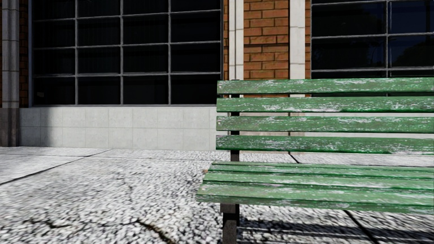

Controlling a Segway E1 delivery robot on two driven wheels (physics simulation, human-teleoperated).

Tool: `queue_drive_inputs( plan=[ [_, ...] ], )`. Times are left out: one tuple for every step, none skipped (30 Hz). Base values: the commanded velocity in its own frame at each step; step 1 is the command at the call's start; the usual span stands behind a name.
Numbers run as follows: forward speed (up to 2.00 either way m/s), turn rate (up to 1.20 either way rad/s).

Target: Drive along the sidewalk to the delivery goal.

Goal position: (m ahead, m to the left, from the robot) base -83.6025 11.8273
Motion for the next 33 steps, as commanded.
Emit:
queue_drive_inputs(
  plan=[
    [0.0,0.0],
    [0.0,0.0],
    [0.0,0.0],
    [0.0,0.0],
    [0.0,0.0],
    [0.0,0.0],
    [0.0,0.0],
    [0.0,0.0],
    [0.0,0.0],
    [0.0,0.0],
    [0.0,0.0],
    [0.0,0.0],
    [0.0,0.0],
    [0.0,0.0],
    [0.0,0.0],
    [0.0,0.0],
    [0.0,0.0],
    [0.0,0.0],
    [0.0,0.0],
    [0.0,0.0],
    [0.0,0.0],
    [0.0,0.0],
    [0.0,0.0],
    [0.0,0.0],
    [0.0,0.0],
    [0.0,0.0],
    [0.0,0.0],
    [0.0,0.0],
    [0.0,0.0],
    [0.0,0.0],
    [-0.01,0.0],
    [-0.01,0.0],
    [-0.05,0.0]
  ],
)
